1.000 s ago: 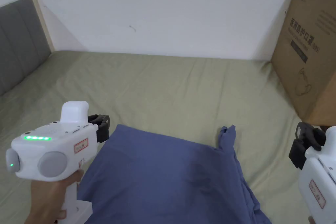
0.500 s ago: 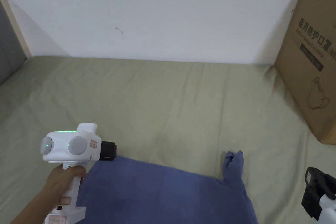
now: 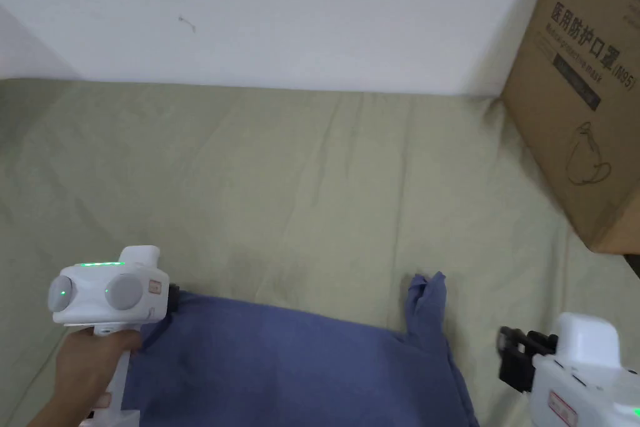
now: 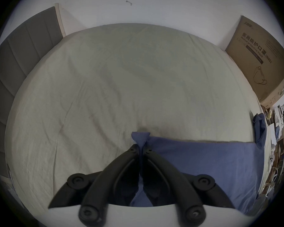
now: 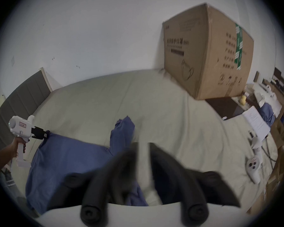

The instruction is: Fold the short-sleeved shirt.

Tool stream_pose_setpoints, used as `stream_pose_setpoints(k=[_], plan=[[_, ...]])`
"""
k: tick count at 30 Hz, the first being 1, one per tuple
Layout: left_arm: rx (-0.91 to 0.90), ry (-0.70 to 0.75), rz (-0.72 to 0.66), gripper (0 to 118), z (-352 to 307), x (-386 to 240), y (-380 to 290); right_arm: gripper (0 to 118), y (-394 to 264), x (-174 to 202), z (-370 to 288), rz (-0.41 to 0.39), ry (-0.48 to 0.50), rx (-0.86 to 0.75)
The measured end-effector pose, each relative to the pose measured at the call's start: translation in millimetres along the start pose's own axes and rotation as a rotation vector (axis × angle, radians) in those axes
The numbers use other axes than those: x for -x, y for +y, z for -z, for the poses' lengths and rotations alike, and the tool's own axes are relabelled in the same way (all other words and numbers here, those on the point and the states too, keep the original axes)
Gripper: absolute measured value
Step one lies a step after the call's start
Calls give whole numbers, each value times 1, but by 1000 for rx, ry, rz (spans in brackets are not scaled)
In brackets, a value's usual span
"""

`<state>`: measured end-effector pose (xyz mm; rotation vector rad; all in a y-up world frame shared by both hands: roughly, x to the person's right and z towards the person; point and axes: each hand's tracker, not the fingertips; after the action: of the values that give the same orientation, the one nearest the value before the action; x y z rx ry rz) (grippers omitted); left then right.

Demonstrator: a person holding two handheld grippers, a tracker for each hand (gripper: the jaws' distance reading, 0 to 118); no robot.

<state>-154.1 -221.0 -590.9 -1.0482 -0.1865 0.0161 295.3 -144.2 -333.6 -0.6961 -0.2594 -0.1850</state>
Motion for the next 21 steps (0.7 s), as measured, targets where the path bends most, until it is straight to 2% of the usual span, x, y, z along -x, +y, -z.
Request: stream_pose_setpoints(k=[1,2,3,10,11,13,15,17,21], plan=[[-40,-19,2,2,-10,0,-1,81,3,-1,13,8,16,47],[-62,-34,-2,2,-19,1,-2,99,6,0,26,5,26,82],[-82,-50,-7,2,-30,1,-3,107,7,0,41,-6,43,118],[-153,-121,4,2,-89,-1,-14,103,-2,23,121,-84,61,300],[-156,-128,-1,2,-92,0,-15,97,-7,25,127,-96,52,315],[-174,-132,-8,2,-97,2,-18,64,-15,31,135,-102,44,329],[-172,-133,-16,2,-89,12,-16,36,-19,34,127,-99,62,297],[-176,-134,-23,2,-95,15,-20,2,-17,40,114,-149,39,237],[-207,-144,-48,2,-114,19,-27,2,-4,45,73,-188,62,138]])
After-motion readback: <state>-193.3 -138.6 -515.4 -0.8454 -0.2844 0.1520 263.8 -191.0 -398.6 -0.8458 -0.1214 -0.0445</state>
